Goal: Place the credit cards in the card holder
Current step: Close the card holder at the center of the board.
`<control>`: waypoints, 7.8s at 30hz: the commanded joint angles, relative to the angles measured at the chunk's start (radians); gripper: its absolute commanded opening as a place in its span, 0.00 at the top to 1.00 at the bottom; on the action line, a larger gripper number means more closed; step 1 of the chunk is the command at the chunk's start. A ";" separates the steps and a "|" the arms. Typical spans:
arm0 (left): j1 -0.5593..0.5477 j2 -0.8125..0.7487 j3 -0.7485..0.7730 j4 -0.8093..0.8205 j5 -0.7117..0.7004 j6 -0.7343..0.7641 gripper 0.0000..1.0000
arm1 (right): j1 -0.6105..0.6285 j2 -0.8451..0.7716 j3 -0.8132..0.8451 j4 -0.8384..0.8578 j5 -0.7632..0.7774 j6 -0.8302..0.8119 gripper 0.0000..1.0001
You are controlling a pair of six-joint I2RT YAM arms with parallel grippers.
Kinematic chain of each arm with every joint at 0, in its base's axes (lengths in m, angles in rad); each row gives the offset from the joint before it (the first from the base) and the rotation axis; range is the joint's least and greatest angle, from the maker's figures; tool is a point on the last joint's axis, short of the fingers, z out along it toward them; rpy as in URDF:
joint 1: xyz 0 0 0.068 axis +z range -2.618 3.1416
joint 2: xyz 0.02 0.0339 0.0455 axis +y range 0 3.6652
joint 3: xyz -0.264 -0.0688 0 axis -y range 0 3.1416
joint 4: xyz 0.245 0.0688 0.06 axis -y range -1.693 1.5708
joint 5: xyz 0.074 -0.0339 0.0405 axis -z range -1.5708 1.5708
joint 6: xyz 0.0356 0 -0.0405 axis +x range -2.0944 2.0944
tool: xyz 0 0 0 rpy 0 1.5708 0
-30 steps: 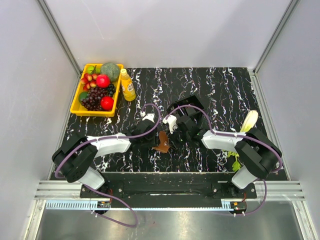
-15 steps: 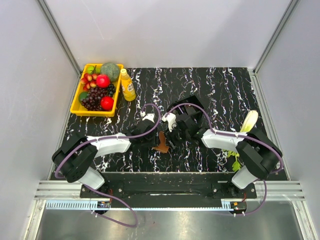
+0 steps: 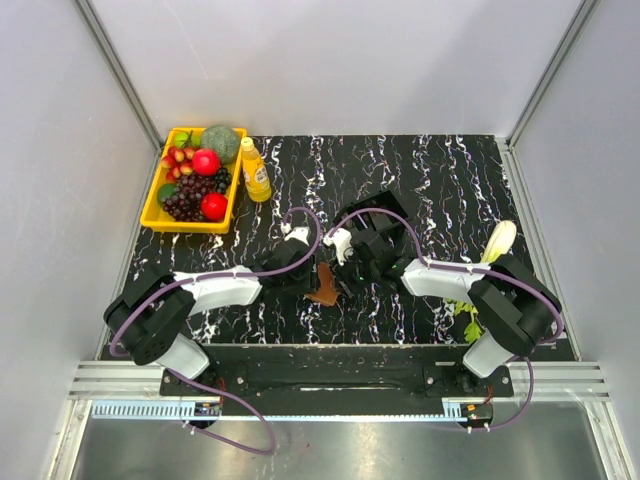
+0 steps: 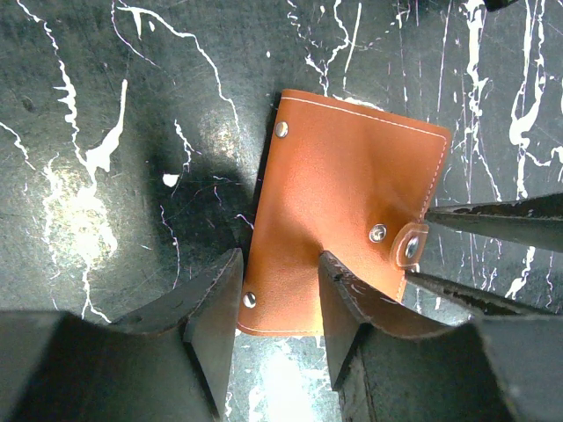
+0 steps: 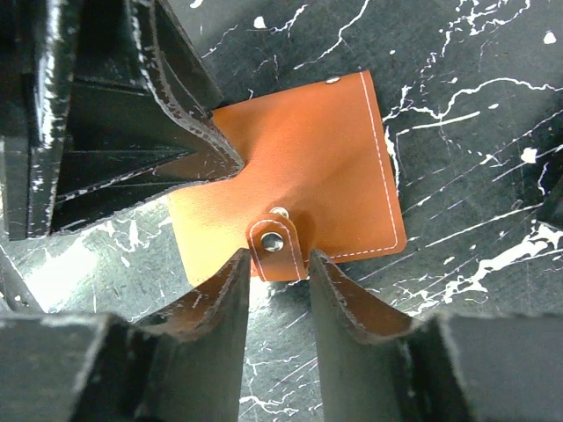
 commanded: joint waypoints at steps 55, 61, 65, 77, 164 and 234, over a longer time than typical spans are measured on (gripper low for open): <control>0.004 -0.012 -0.009 -0.002 0.033 0.007 0.57 | 0.044 0.078 0.064 0.068 0.038 0.023 0.71; 0.006 -0.006 -0.005 0.009 0.048 0.009 0.57 | 0.045 0.129 0.076 0.075 0.039 0.023 0.70; 0.006 -0.015 -0.016 0.008 0.039 0.010 0.57 | 0.044 0.161 0.081 0.057 0.021 0.023 0.68; 0.015 -0.047 -0.044 0.012 -0.005 -0.040 0.57 | 0.044 -0.070 0.029 0.063 0.082 0.178 0.47; 0.015 -0.106 -0.154 0.206 0.008 -0.226 0.59 | 0.271 0.284 0.556 -0.666 0.756 0.709 0.66; 0.026 -0.132 -0.231 0.341 0.015 -0.253 0.59 | 0.269 0.164 0.417 -0.479 0.759 0.705 1.00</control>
